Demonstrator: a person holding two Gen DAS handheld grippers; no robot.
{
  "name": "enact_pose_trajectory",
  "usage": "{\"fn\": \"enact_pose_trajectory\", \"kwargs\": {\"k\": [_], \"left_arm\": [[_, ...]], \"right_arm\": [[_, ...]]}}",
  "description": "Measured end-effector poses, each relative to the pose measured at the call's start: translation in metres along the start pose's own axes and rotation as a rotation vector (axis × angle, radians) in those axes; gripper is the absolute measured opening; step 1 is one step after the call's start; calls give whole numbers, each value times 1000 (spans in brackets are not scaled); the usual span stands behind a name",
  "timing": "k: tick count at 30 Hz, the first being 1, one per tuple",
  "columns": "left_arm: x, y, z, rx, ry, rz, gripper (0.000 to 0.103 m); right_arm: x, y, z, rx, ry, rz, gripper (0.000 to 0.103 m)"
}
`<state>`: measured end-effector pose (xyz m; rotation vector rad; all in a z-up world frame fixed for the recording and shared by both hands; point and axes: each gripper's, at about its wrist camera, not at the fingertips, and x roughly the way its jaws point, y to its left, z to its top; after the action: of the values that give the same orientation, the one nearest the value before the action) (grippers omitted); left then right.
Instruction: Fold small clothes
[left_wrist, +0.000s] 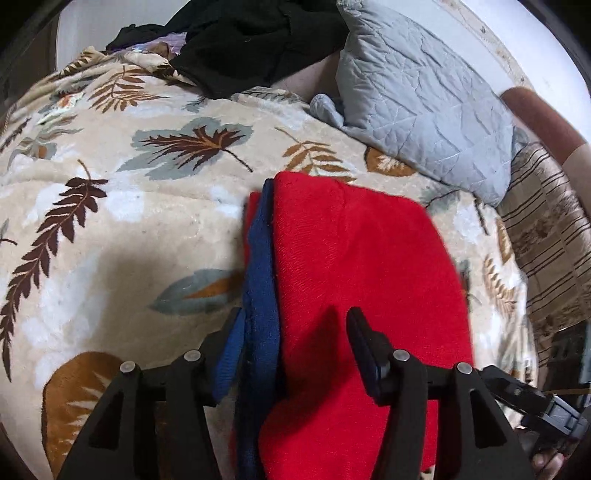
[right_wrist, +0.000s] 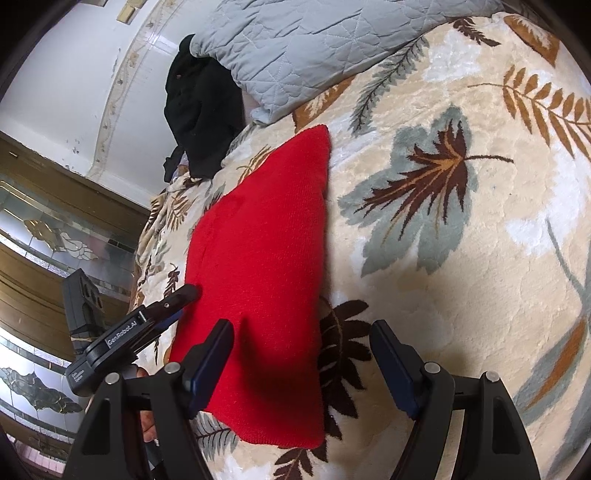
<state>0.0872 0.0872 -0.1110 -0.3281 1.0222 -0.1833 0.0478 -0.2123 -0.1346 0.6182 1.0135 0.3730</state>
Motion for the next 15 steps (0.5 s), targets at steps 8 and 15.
{"fn": "enact_pose_trajectory", "kwargs": {"k": [8,15], "left_arm": [[25,7,5,-22,78,-28,52],[31,9,-1,-32,68,-51,50]], "right_arm": [[19,-2,29,36,6,73,79],[62,34,48,-131,90,-37,44]]}}
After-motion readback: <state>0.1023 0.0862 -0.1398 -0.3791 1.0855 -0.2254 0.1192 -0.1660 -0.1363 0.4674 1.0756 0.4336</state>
